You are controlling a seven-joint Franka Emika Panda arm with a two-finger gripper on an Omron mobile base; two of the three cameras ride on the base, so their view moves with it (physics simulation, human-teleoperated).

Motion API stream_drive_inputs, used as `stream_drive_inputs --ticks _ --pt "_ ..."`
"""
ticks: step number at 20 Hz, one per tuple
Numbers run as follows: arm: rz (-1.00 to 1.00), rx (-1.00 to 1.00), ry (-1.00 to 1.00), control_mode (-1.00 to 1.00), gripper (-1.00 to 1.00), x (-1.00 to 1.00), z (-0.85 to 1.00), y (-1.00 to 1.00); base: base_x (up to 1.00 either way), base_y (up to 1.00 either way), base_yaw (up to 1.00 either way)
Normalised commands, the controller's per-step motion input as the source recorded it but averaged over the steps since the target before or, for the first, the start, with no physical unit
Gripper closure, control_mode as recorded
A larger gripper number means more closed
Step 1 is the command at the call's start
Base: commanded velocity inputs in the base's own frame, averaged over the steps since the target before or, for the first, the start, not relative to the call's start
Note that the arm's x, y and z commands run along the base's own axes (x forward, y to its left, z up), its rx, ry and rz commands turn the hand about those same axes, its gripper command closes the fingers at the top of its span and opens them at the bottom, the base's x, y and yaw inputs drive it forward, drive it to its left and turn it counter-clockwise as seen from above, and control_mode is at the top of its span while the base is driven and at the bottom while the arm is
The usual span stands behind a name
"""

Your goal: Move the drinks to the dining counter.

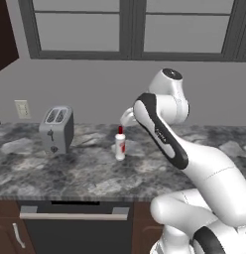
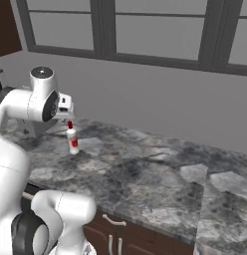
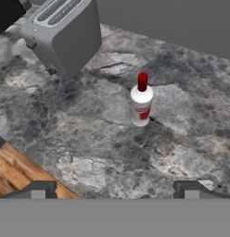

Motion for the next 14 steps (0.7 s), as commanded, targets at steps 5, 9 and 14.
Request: stream_drive_inputs --ticks 5,9,14 --pt "0.15 -0.05 -0.03 -1.00 -1.00 0.17 -0.18 0.04 0.00 0.00 0.00" --pt "0.09 -0.06 -0.06 -1.00 -1.00 0.00 -0.10 0.01 0.00 0.00 0.00" --pt "0.00 -0.11 -0.17 -1.00 -1.00 0.00 -0.16 0.00 0.00 0.00 0.00"
